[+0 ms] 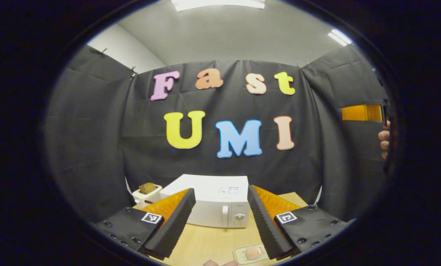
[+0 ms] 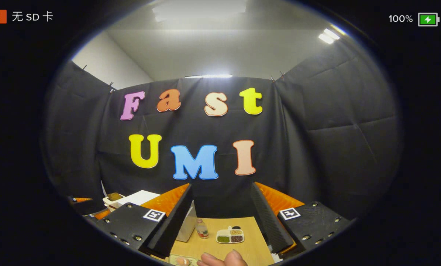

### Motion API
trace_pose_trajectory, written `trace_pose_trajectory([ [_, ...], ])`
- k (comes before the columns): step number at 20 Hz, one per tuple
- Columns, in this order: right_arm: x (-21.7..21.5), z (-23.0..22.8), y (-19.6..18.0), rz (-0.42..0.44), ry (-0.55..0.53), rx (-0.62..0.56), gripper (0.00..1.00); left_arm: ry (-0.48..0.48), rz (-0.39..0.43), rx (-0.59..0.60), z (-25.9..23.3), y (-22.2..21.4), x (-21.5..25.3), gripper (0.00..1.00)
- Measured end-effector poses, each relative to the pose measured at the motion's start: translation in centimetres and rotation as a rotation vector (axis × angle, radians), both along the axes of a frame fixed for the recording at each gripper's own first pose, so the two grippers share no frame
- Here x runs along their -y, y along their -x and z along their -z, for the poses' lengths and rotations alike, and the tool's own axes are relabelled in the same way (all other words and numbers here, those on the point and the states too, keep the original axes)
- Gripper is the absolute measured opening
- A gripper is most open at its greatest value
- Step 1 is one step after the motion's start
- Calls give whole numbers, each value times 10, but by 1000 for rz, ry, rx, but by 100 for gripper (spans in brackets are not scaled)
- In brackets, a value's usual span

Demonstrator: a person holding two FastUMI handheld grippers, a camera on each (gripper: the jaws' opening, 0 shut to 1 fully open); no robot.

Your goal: Open the microwave oven with the left hand, put the food in, and close the microwave oven.

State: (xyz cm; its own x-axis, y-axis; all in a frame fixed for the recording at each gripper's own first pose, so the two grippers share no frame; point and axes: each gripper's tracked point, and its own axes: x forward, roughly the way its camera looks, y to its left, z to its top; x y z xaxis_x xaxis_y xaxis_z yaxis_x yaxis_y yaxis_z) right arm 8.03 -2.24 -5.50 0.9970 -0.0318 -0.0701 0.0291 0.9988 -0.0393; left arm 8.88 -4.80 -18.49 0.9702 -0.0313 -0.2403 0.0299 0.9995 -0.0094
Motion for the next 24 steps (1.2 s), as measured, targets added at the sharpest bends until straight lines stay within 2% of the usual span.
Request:
trace_pose_trajectory([
  [5,-17,4,-13,104,51,-21,97,31,95,-64,75,-41,-6,96],
  [9,-25,6,-19,178,108,-41,96,46,139,-126,136,-66,-8,93],
  [10,-25,8,-22,194,122,-47,96,49,150,-137,149,-73,-8,96],
  [13,-34,15,-29,215,169,-74,96,54,174,-174,193,-92,-4,96],
  [14,-35,18,-32,221,185,-82,96,55,181,-184,206,-99,-4,93],
  [15,-36,21,-35,227,200,-89,96,56,187,-194,221,-104,-2,96],
  [16,-38,25,-39,232,211,-99,96,60,194,-204,234,-111,0,94],
  [18,-39,35,-44,242,224,-130,96,72,212,-225,259,-124,8,99],
  [20,-38,41,-49,252,235,-152,96,91,218,-248,283,-136,13,94],
  [22,-36,45,-54,265,252,-167,94,104,220,-288,308,-148,16,95],
  [23,-35,46,-56,272,259,-171,97,102,217,-309,319,-152,16,97],
  [24,-33,48,-58,280,266,-175,97,101,215,-322,330,-158,16,94],
])
